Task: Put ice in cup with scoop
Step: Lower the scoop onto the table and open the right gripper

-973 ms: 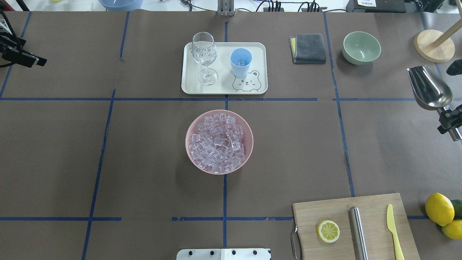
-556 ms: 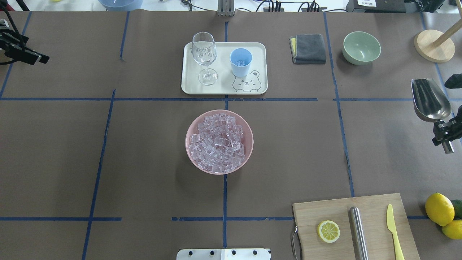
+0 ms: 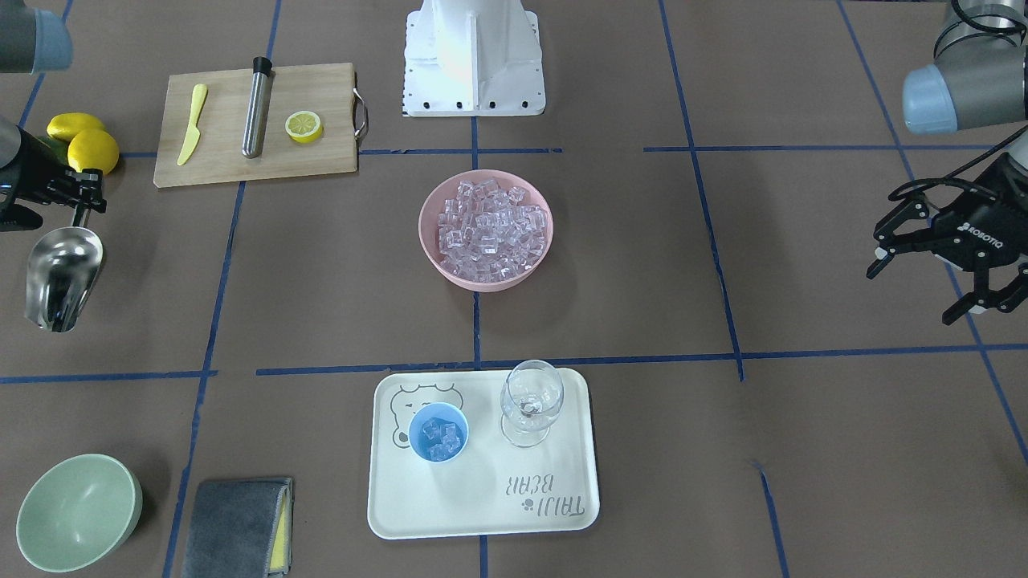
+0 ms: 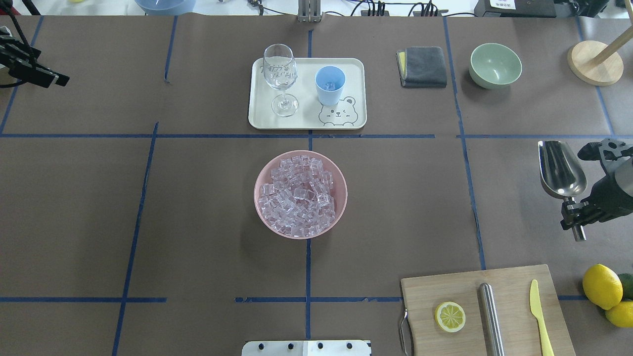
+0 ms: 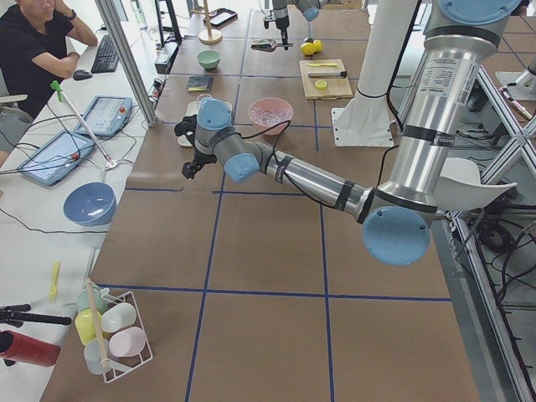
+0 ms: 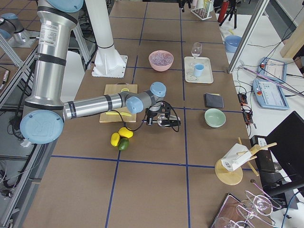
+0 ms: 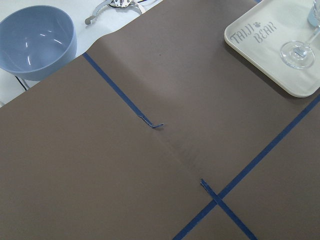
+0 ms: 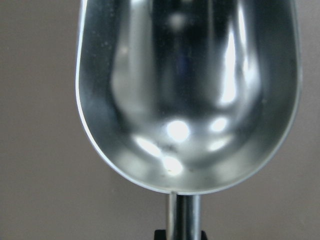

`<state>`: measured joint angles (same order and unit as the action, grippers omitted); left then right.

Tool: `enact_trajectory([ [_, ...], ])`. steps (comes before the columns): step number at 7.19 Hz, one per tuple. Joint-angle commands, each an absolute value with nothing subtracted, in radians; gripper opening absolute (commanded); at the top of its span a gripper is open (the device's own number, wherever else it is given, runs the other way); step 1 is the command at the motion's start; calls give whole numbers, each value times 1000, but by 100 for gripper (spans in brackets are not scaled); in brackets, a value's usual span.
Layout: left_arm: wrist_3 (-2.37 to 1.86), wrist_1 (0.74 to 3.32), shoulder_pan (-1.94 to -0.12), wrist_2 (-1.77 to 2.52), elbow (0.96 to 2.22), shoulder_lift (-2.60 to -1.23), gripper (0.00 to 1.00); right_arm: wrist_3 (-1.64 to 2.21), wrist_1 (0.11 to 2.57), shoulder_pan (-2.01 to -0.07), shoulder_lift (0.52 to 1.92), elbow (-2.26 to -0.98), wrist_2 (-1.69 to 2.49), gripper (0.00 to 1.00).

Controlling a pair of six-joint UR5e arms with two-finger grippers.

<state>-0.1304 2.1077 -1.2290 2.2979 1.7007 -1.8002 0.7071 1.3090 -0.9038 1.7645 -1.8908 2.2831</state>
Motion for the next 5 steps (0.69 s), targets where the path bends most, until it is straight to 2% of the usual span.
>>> enact_trajectory([
  [1,-130,2108,-1229,2298,1700,-1805,100,753,1292,-826,1753,-1887,2267,0],
  [5,-129,2108,-1229,2298,1697,-1809,100,873,1292,-756,1674,-1862,2255,0],
])
